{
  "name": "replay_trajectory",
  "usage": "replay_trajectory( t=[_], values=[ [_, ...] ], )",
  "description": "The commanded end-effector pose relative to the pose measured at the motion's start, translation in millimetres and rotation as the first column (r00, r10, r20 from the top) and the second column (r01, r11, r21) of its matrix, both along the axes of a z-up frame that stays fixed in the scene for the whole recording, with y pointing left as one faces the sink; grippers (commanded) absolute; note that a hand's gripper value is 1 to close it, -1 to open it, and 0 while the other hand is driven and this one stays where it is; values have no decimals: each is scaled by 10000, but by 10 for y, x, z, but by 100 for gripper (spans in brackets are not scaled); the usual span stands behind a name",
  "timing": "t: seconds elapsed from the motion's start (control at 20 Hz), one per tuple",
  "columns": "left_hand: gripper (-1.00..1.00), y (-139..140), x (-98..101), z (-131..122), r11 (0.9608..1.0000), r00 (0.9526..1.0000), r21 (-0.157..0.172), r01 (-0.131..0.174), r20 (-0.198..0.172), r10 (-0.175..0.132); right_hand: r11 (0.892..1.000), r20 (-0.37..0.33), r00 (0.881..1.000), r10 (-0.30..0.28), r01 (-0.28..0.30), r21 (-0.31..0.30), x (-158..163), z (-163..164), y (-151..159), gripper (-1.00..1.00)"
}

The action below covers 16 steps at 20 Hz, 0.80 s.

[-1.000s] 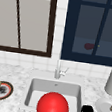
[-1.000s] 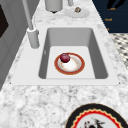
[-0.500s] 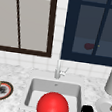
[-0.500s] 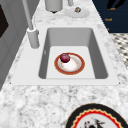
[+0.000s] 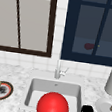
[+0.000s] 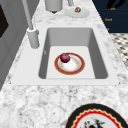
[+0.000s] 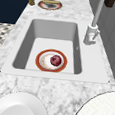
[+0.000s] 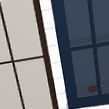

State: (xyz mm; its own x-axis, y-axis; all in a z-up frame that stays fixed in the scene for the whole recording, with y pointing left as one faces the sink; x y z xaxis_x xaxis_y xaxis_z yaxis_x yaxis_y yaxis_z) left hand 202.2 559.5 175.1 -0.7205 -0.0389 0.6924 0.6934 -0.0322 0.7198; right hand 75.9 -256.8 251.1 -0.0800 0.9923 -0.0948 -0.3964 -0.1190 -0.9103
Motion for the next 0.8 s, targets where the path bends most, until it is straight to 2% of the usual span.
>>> replay_trajectory(
  t=[0.0,0.25,0.55,0.75],
  values=[
    [-100,-8,84,143,10000,10000,0,-40,-45,40,10000,0,10000,0,0,0,0,0,0,0],
    [-100,-81,180,337,9991,9978,-97,-422,-521,416,10000,0,10000,0,0,0,0,0,0,0],
    [-100,-164,334,510,9981,9956,-211,-573,-752,556,10000,0,10000,0,0,0,0,0,0,0],
    [-100,-240,425,599,9982,9958,-146,-583,-717,571,10000,0,10000,0,0,0,0,0,0,0]
  ],
)
